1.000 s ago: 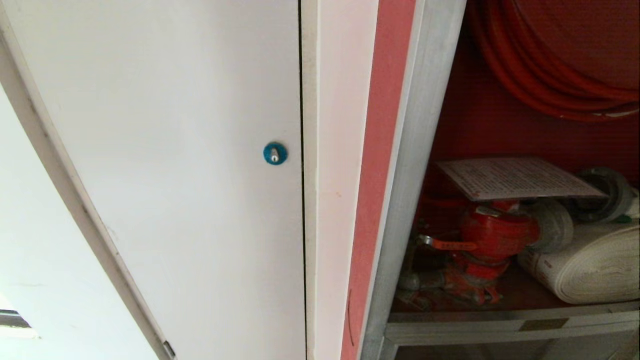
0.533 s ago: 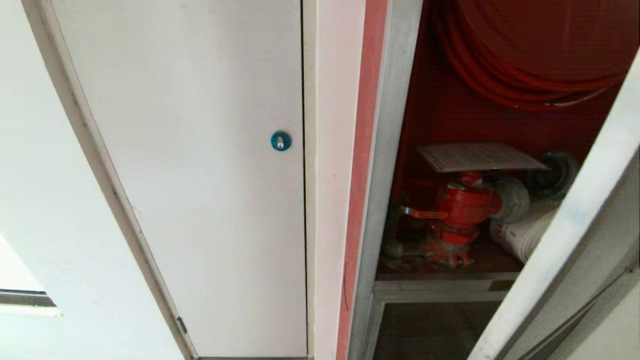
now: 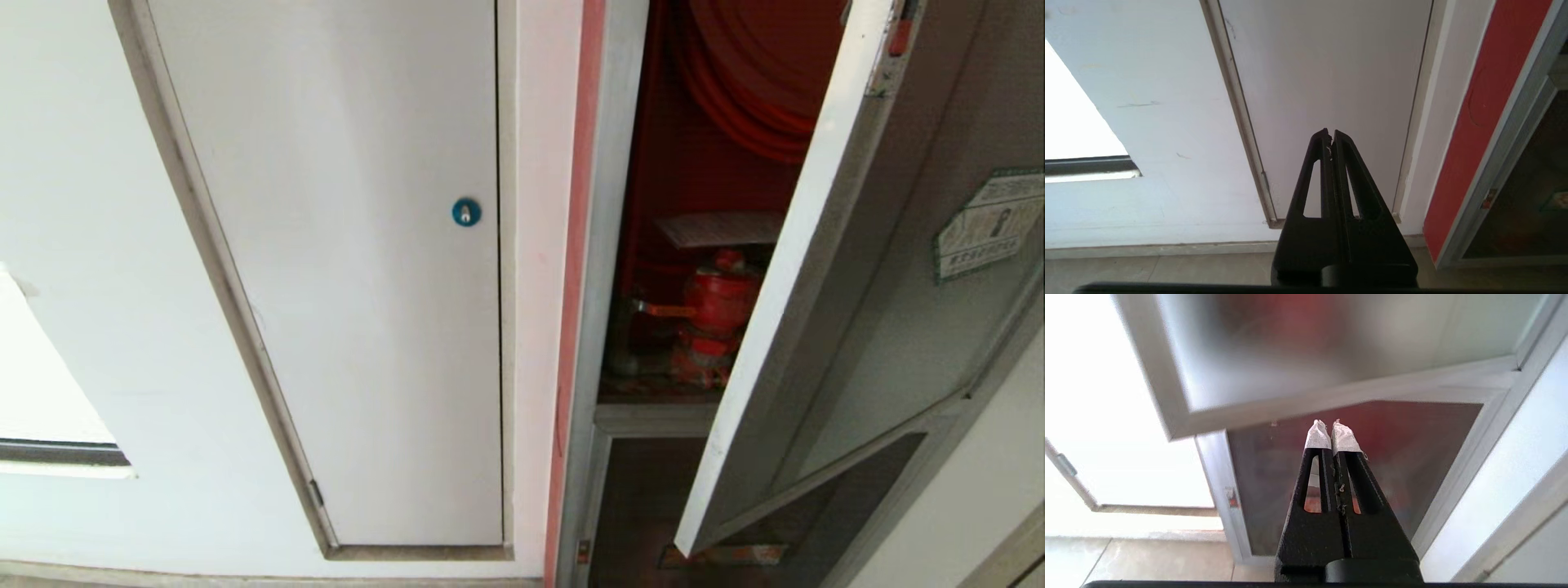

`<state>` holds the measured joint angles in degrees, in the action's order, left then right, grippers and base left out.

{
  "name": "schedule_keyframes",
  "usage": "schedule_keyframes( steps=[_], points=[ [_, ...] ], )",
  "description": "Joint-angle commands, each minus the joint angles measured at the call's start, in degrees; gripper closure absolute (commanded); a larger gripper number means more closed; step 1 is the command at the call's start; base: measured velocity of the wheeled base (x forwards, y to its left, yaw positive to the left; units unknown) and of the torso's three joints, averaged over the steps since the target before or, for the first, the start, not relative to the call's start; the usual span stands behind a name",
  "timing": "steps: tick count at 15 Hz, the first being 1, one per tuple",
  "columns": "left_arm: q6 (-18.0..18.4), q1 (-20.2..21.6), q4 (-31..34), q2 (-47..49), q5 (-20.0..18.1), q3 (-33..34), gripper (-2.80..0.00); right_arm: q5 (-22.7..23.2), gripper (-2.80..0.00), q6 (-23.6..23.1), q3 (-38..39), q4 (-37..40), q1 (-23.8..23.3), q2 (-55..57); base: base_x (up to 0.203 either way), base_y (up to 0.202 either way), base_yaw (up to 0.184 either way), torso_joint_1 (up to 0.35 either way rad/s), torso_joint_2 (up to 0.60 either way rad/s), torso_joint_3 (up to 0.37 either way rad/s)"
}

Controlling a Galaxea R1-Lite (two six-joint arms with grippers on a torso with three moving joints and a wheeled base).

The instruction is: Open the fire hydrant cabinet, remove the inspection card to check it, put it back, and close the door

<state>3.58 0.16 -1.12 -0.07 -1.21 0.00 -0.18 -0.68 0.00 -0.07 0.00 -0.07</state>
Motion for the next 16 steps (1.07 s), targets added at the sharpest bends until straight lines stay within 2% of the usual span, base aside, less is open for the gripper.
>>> schedule_keyframes(
  steps=[1, 13, 16],
  points=[
    [-0.1, -0.1, 0.0, 0.0, 0.0, 0.4, 0.00, 0.0, 0.00, 0.0, 0.0, 0.0, 0.0, 0.0, -0.194, 0.000, 0.001, 0.006, 0.00, 0.002],
    [-0.1, 0.0, 0.0, 0.0, 0.0, 0.4, 0.00, 0.0, 0.00, 0.0, 0.0, 0.0, 0.0, 0.0, -0.195, 0.000, 0.001, 0.003, 0.00, 0.002],
    [-0.1, 0.0, 0.0, 0.0, 0.0, 0.4, 0.00, 0.0, 0.00, 0.0, 0.0, 0.0, 0.0, 0.0, -0.066, 0.000, -0.002, -0.002, 0.00, 0.000]
  ],
)
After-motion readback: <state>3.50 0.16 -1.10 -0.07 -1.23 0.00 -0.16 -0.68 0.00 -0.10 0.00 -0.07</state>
